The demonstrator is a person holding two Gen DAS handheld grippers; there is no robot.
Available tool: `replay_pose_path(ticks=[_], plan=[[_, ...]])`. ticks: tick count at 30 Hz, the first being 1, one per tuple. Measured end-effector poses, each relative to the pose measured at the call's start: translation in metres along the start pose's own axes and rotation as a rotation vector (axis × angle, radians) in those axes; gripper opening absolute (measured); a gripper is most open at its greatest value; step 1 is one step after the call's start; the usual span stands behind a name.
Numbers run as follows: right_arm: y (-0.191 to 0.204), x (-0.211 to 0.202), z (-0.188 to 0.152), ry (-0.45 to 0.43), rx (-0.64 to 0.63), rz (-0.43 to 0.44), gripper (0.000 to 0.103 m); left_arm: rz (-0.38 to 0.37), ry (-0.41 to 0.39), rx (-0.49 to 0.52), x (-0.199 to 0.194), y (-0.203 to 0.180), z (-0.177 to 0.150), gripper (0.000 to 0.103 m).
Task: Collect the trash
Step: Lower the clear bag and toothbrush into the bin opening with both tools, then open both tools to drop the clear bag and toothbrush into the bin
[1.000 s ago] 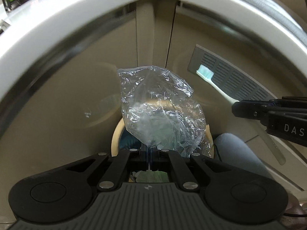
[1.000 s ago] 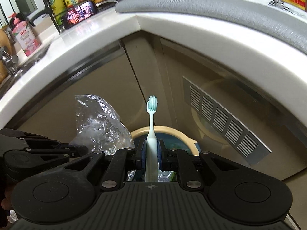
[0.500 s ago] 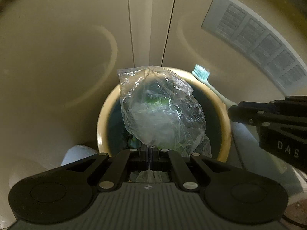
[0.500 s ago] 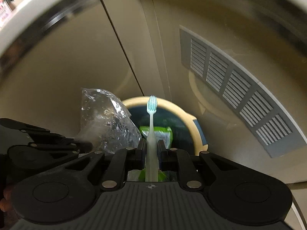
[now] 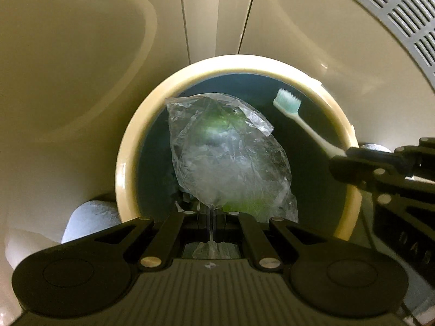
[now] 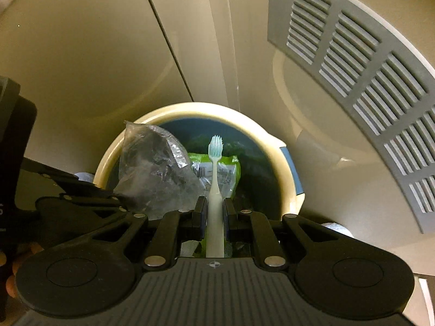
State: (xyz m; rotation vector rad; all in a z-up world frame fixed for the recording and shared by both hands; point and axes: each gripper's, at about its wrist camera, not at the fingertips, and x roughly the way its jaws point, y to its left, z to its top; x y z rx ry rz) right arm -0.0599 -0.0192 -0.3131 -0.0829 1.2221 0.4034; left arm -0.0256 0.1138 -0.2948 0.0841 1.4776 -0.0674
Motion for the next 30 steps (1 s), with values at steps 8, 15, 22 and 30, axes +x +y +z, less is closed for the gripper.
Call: replay_pose_path(ticks=[8,15,22,30], plan=[[0.009,0.015,0.002,0.044,0.002,-0.006,0.014,-0.001,0.028,-0.006,0.023,0.003,0.008,0.001],[0.014,0.017,0.006,0.077,-0.001,-0.015,0.015,0.019,0.055,-0.006,0.029,0.003,0.009,0.049],[0.002,0.004,0.004,0.090,0.041,-0.030,0.078,0.037,0.102,-0.053,0.019,0.011,0.001,0.103],[0.016,-0.052,-0.015,-0.063,-0.040,-0.053,0.101,0.074,-0.032,0.129,-0.052,0.003,-0.025,0.103]])
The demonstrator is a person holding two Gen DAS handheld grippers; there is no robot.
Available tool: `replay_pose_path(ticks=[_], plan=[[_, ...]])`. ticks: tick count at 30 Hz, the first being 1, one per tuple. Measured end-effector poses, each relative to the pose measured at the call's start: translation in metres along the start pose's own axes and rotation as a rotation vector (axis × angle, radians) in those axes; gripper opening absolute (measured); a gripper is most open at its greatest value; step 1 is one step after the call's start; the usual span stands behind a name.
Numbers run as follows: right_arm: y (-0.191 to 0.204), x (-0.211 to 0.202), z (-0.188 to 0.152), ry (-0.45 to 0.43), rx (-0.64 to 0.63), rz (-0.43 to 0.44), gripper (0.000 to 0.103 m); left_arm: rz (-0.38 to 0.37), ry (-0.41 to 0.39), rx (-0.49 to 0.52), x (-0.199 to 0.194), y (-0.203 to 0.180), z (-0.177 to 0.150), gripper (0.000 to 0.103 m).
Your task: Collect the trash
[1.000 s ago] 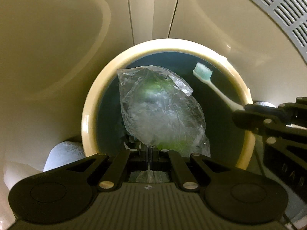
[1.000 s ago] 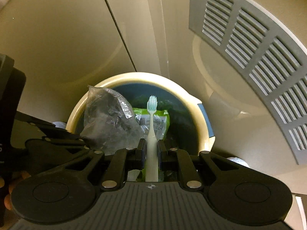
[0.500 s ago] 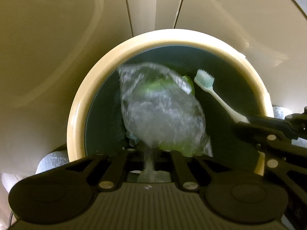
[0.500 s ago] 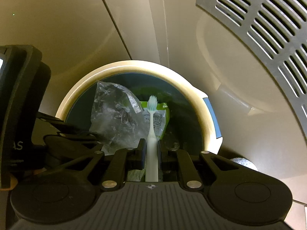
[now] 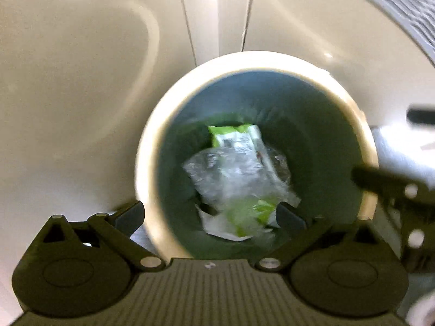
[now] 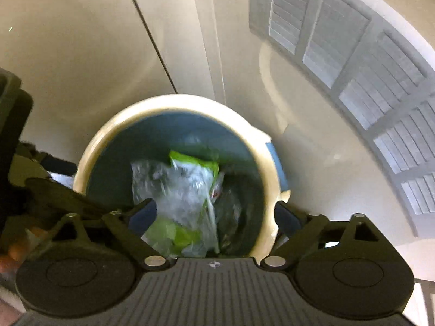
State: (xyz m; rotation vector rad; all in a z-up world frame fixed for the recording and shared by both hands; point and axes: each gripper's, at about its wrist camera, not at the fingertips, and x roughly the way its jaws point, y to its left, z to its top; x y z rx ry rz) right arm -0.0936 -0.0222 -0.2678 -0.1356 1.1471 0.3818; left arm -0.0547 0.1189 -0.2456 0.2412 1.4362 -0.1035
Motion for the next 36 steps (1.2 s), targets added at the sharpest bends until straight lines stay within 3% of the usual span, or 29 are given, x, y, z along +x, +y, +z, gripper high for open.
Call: replay_pose_path(ticks=[5,13,20,28,33,36], plan=[[0.007,-0.042,-0.008,-0.087,0.012,-0.034,0.103,0.051,-0.090,-0.004,-0.050,-0.001,-0.027,0.103],[0.016,-0.113,-0.010,-0.118,0.049,-0.030,0.103,0.095,-0.246,-0.023,-0.117,-0.019,-0.070,0.103],[0.028,-0.139,-0.030,-0.106,0.041,-0.016,0.103,0.106,-0.403,-0.005,-0.159,-0.026,-0.102,0.103],[0.036,-0.165,-0.037,-0.168,0.019,-0.078,0.103,0.137,-0.432,0.012,-0.192,-0.027,-0.111,0.103],[0.026,-0.200,-0.037,-0.233,0.040,-0.019,0.103,0.059,-0.447,-0.006,-0.217,-0.017,-0.114,0.103],[0.021,-0.199,-0.037,-0.225,0.056,0.001,0.103,0.056,-0.467,-0.024,-0.221,-0.015,-0.116,0.103]])
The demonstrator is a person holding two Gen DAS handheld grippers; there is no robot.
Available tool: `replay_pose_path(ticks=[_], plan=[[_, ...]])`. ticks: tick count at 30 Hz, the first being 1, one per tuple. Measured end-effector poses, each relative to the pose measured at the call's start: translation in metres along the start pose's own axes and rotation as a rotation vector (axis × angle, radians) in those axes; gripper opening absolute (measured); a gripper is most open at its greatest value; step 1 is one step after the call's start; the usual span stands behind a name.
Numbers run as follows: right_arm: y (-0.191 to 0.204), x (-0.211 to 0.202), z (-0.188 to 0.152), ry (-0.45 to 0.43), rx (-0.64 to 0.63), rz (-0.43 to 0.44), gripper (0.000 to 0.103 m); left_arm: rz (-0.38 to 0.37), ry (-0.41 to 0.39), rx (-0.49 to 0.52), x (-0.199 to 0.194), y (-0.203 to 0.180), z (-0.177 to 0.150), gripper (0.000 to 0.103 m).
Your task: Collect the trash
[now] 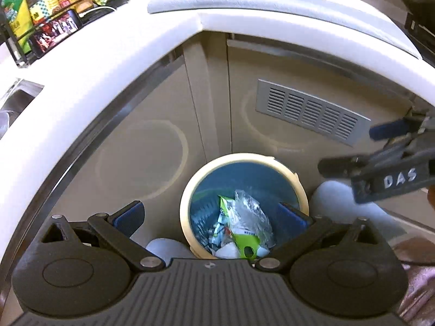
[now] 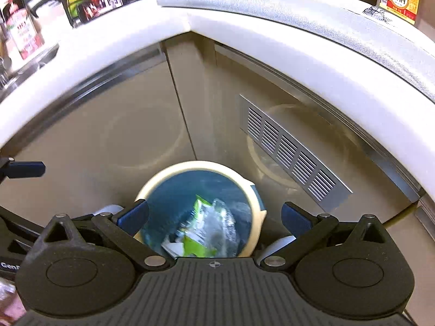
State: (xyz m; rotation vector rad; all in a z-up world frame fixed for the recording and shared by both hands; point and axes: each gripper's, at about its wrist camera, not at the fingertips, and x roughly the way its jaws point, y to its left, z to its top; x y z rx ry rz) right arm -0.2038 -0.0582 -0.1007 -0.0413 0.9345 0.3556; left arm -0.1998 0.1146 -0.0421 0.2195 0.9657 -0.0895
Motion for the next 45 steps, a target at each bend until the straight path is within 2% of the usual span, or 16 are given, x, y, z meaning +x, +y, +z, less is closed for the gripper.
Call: replay_pose_path(ticks=[4,8,13,16,19,21,26,32,45], plan=[[0.002,0.021,-0.004,0.071,0.023,-0.025,0.103,0.019,0.030,-0.005,0.016,-0.005,-0.006,0.103],[-0.001,0.033,-0.002,0.099,0.028,-0.029,0.103,-0.017,0.121,-0.024,0.040,-0.004,-0.008,0.103],[-0.007,0.044,0.006,0.086,-0.010,-0.078,0.103,0.008,0.172,-0.046,0.060,-0.006,-0.010,0.103],[-0.011,0.056,-0.001,0.089,-0.006,-0.057,0.103,0.024,0.194,-0.053,0.068,-0.007,-0.013,0.103],[-0.007,0.070,-0.014,0.140,-0.015,-0.029,0.103,0.030,0.230,-0.074,0.080,-0.004,-0.017,0.103],[-0.001,0.080,-0.022,0.172,-0.046,-0.040,0.103,0.023,0.273,-0.075,0.089,-0.003,-0.020,0.103],[0.000,0.101,-0.029,0.255,-0.034,-0.061,0.103,-0.014,0.354,-0.092,0.105,-0.001,-0.029,0.103],[0.000,0.111,-0.032,0.293,-0.010,-0.096,0.103,-0.010,0.417,-0.133,0.120,0.004,-0.037,0.103],[0.007,0.115,-0.032,0.305,-0.036,-0.096,0.103,0.011,0.424,-0.133,0.122,0.003,-0.038,0.103]])
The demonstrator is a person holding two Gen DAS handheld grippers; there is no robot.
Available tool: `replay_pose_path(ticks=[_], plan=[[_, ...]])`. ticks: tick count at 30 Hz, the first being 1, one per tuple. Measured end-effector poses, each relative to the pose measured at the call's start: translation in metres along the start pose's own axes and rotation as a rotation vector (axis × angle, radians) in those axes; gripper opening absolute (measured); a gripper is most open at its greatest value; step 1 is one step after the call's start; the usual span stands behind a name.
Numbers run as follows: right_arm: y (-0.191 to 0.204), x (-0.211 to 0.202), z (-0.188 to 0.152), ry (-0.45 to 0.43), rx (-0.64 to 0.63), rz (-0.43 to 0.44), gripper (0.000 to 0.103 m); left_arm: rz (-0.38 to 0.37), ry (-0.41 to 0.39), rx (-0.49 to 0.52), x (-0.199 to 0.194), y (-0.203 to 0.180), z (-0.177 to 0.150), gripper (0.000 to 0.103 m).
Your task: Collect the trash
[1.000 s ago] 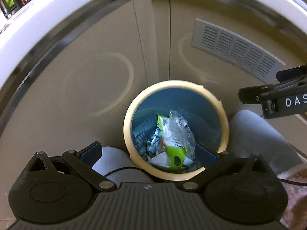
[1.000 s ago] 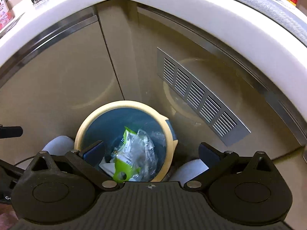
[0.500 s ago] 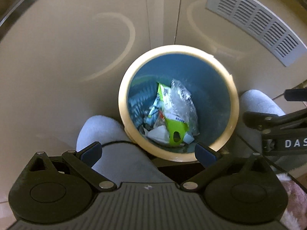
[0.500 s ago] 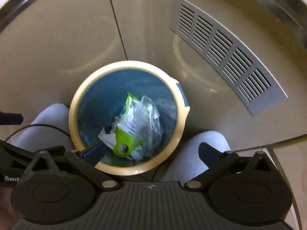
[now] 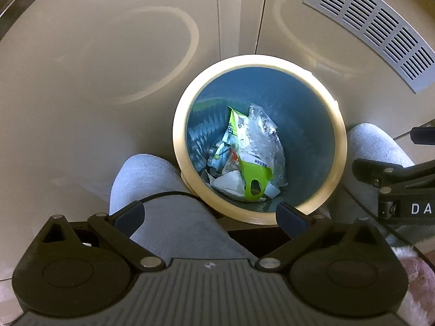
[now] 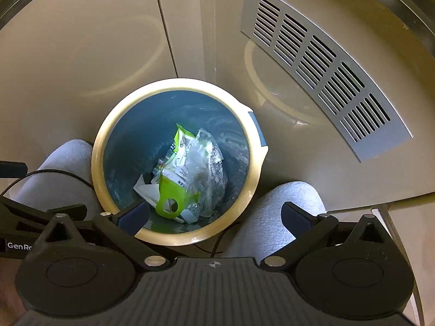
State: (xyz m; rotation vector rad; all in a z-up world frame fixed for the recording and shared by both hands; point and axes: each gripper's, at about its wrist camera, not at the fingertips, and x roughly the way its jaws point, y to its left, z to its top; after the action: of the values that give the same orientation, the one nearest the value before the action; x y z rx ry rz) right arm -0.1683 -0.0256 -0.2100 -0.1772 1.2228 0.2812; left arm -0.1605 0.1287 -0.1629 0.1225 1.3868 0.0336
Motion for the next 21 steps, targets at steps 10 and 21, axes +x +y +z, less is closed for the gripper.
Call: replay_pose_path(ticks=[10,21], plan=[[0.0000,-0.0016,-0.0019,-0.003,0.003,0.003,0.103,0.010,-0.008,0.002,-0.0052,0.0005,-0.0002,0.103],[-0.0001,-0.0054,-0.0037,-0.017,-0.002,0.003,0.103,0.020,-0.021,0.000,-0.0104,0.0004,-0.0012,0.103]])
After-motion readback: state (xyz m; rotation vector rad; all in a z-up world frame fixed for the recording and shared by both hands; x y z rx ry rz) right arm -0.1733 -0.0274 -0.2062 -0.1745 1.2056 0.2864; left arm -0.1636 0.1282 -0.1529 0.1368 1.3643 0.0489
